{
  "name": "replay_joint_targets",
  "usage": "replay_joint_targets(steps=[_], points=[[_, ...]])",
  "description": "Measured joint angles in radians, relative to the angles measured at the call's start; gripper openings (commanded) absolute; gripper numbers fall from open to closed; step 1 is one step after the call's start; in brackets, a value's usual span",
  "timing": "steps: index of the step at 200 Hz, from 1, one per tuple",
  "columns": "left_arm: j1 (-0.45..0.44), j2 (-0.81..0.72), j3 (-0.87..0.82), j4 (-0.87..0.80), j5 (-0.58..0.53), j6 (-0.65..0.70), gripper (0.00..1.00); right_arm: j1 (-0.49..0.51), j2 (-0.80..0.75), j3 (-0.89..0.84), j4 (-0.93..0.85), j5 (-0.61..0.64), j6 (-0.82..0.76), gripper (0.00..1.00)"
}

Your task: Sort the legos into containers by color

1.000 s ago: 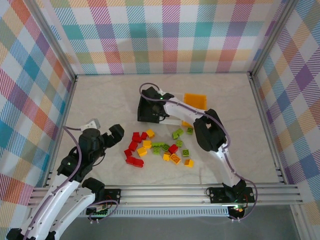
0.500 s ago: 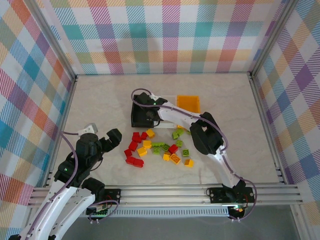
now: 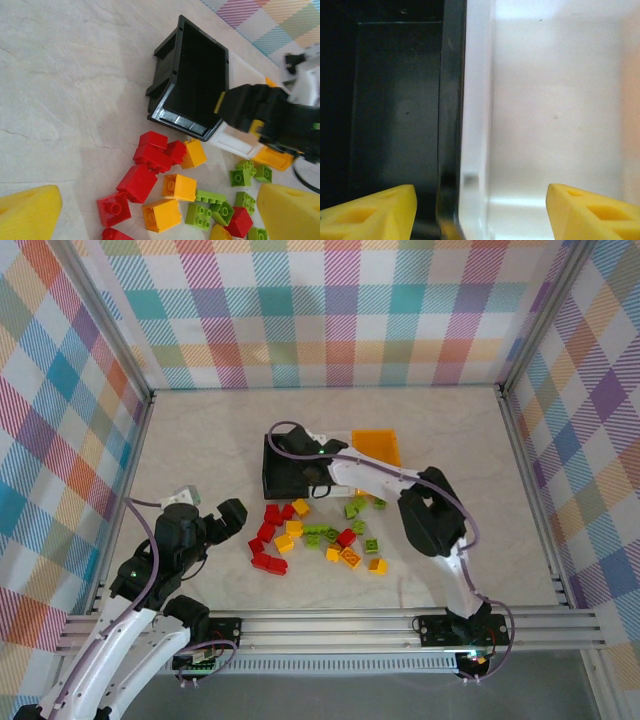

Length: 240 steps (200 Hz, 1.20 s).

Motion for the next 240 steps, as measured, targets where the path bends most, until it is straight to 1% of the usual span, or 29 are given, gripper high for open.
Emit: replay_joint_targets(steps=[16, 31, 47, 72, 103, 130, 152, 175, 206, 240], points=[[0.000, 0.008, 0.007, -0.007, 0.025, 0.006, 1.00, 0.017, -0.111, -0.089, 0.014, 0.001, 0.005, 0.72], [-0.002, 0.017, 0.004, -0.026, 0.055, 0.004, 0.95, 0.042, -0.222, -0.185, 0.030, 0.005, 0.010, 0.72], [-0.015, 0.026, -0.026, -0.029, 0.072, 0.000, 0.93, 0.066, -0.332, -0.308, 0.053, 0.012, 0.029, 0.73], [-0.077, 0.043, -0.133, -0.031, 0.088, -0.023, 0.91, 0.091, -0.459, -0.513, 0.080, 0.011, 0.063, 0.73], [-0.174, 0.127, -0.201, -0.026, 0.055, -0.037, 0.91, 0.092, -0.547, -0.702, 0.098, 0.000, 0.105, 0.73], [-0.210, 0.254, -0.203, 0.027, 0.014, -0.033, 0.88, 0.092, -0.597, -0.759, 0.121, -0.003, 0.127, 0.73], [-0.230, 0.366, -0.203, 0.087, 0.000, -0.033, 0.89, 0.092, -0.629, -0.775, 0.148, -0.002, 0.137, 0.73], [-0.254, 0.438, -0.202, 0.122, -0.042, -0.033, 0.88, 0.092, -0.656, -0.799, 0.171, -0.002, 0.138, 0.73], [-0.256, 0.521, -0.185, 0.169, -0.119, -0.029, 0.81, 0.092, -0.679, -0.828, 0.184, -0.002, 0.141, 0.73], [-0.256, 0.665, -0.147, 0.243, -0.161, -0.025, 0.79, 0.092, -0.707, -0.857, 0.198, 0.003, 0.142, 0.73]])
